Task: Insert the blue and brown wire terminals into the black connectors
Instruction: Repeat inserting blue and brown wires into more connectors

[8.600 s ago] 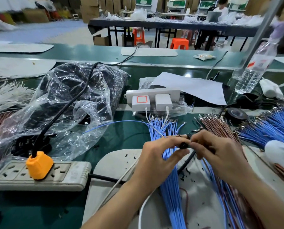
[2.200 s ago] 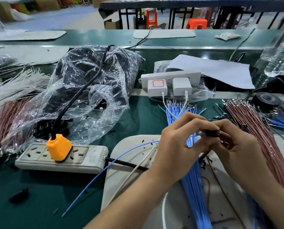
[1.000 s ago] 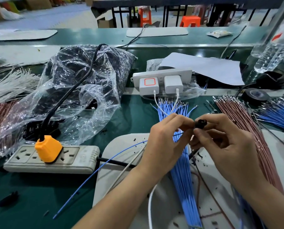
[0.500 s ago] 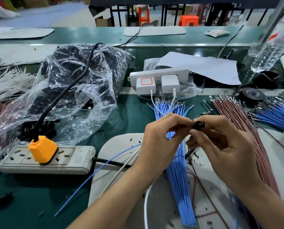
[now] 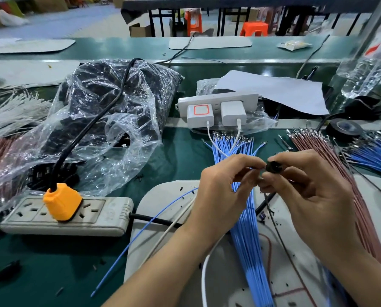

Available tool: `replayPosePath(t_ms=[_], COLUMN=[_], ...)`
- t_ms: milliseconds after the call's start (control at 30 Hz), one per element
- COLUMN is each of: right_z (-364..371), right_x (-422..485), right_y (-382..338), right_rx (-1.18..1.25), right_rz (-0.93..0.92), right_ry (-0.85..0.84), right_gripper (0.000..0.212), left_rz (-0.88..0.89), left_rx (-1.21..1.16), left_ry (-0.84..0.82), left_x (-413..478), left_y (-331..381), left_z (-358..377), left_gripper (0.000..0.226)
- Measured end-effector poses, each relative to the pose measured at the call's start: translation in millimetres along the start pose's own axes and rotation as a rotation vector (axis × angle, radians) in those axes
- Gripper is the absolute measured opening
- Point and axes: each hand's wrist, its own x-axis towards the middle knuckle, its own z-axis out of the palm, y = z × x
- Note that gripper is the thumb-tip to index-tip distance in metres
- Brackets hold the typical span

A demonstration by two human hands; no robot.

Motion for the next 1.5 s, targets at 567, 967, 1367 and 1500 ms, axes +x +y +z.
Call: replayPosePath(t_ms=[567,967,1367,1500], right_z=[2.1,1.9,-1.5,-2.6], right_x=[0.3,1.8,-0.2,0.1], right_y=[-3.8,-4.9,3.9,4.5], right_rx=[-0.058,-0.091,-0.085,-0.116], right_rz=[0.108,0.254,0.285,0.261], right_ry=[-0.001,-0.024,-0.090,-0.087], right_gripper=[0.020,0.021,0.008,0.009], left_rz=[0.122,0.135,0.179,0.194], left_rx=[-0.027,0.061,0.077,0.080], left_ry=[-0.001,0.031,-0.011,-0.015], left_x=[-1.4,-2.4,-3.7,-3.6], left_y=[6.5,5.3,6.5,6.8], left_z=[4.1,6.5,7.1,7.0], left_gripper=[0.020,0.012,0.023,0.019])
